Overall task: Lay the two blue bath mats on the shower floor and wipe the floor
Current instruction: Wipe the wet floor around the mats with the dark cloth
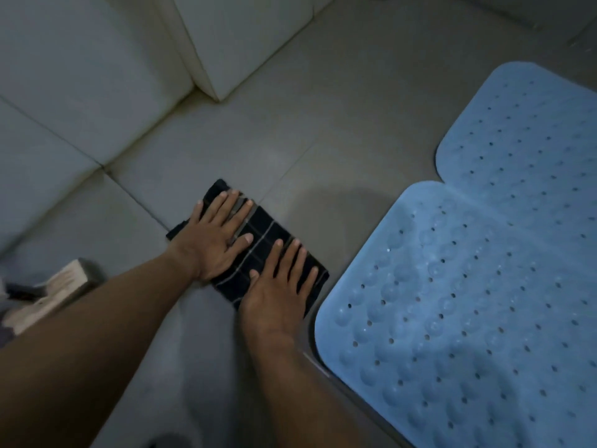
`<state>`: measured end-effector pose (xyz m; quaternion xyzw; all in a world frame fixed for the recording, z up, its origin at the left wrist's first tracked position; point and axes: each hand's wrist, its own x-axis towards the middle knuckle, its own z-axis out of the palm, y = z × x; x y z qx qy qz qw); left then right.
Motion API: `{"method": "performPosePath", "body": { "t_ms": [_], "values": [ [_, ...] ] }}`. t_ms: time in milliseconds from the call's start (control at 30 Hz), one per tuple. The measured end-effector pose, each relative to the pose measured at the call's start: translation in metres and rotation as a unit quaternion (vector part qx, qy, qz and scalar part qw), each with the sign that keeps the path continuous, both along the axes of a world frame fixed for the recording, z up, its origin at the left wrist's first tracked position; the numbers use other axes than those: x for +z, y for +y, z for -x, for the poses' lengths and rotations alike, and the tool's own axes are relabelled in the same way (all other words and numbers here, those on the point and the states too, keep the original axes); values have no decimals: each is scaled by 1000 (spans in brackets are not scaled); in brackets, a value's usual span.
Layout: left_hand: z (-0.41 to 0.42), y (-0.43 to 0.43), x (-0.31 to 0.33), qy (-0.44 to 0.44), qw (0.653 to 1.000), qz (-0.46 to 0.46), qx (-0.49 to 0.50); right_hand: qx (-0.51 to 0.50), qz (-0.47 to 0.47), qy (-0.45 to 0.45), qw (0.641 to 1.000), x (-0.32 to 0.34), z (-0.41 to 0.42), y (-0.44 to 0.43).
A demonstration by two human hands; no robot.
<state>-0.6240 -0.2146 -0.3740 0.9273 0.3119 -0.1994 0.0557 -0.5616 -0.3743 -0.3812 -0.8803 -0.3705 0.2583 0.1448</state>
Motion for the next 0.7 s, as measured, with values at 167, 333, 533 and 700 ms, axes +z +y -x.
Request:
{"method": "performPosePath", "body": {
  "t_ms": [167,333,533,700],
  "values": [
    [1,0,3,10,1000,10,8,-46,-3,-21,999,1,9,7],
    [-1,8,0,-7,1000,20,11,-65,-12,-44,997,-3,-4,18],
    [-53,53,-11,-43,999,18,-4,-52,-18,-45,997,-4,-56,48],
    [-101,73,-11,-60,998,29,-13,-37,2,-68,997,0,-106,67]
  ]
}}
